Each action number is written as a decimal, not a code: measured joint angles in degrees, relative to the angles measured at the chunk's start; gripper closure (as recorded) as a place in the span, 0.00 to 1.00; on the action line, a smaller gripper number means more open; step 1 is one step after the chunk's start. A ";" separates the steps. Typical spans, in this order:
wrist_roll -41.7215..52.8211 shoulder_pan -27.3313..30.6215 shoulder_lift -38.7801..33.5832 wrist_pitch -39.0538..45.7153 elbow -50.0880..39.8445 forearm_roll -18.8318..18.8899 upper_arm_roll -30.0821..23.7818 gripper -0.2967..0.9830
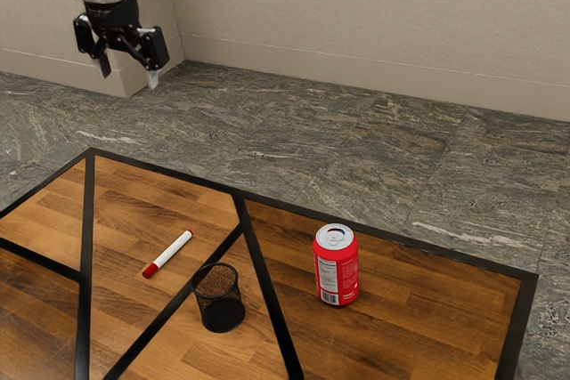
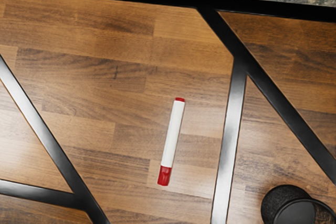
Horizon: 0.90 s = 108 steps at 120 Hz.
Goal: Put the marker into the pen holder.
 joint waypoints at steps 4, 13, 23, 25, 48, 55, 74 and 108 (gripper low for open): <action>-0.02 0.01 -0.10 0.12 -0.19 -0.06 0.00 0.23; -0.07 -0.02 -0.93 0.75 -1.86 -0.15 0.00 0.23; -0.11 0.99 -1.25 1.73 -4.47 -0.17 0.18 0.23; -0.11 1.43 -1.11 1.98 -5.60 -0.23 0.22 0.23; -1.00 4.17 4.71 6.00 -18.55 -1.10 0.19 0.23; -1.33 4.39 6.50 7.94 -21.61 -1.54 0.14 0.23; -1.95 3.74 9.87 11.40 -23.37 -3.37 0.02 0.23; -0.30 6.25 21.81 18.20 -22.05 -5.89 -0.01 0.23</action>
